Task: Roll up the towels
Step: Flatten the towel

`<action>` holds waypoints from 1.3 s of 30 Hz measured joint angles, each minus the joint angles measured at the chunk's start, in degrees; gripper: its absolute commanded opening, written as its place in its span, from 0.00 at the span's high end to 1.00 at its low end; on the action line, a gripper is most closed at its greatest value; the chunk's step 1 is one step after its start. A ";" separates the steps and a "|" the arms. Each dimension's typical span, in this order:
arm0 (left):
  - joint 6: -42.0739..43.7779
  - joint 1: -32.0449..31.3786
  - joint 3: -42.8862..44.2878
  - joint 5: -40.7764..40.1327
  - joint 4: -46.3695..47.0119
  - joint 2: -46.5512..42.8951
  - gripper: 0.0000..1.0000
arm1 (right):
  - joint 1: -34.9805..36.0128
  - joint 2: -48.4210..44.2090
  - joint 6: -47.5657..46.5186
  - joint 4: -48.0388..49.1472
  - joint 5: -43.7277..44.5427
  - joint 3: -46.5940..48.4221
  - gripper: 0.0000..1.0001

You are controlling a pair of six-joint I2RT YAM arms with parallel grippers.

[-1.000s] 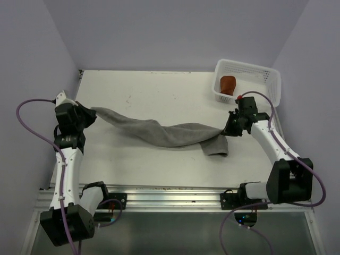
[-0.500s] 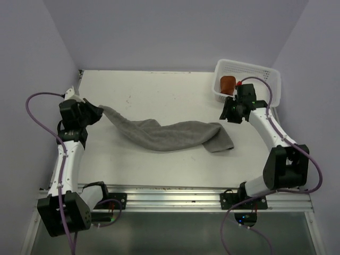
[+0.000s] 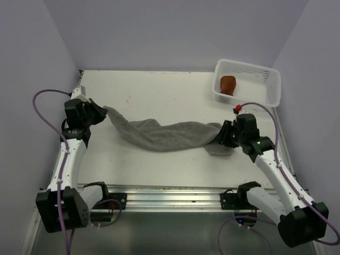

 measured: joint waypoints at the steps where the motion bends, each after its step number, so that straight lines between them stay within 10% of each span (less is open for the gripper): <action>1: 0.13 0.00 0.00 0.13 -0.04 0.00 1.00 | 1.79 -0.63 1.16 0.15 -0.31 -3.10 0.60; 25: 0.20 -0.04 -0.66 1.68 0.44 -0.46 1.00 | 6.91 2.03 23.45 24.79 7.45 -27.56 0.41; 39: 0.20 -0.04 -0.90 3.17 0.96 -0.44 1.00 | 6.95 5.03 27.82 30.49 12.22 -28.68 0.93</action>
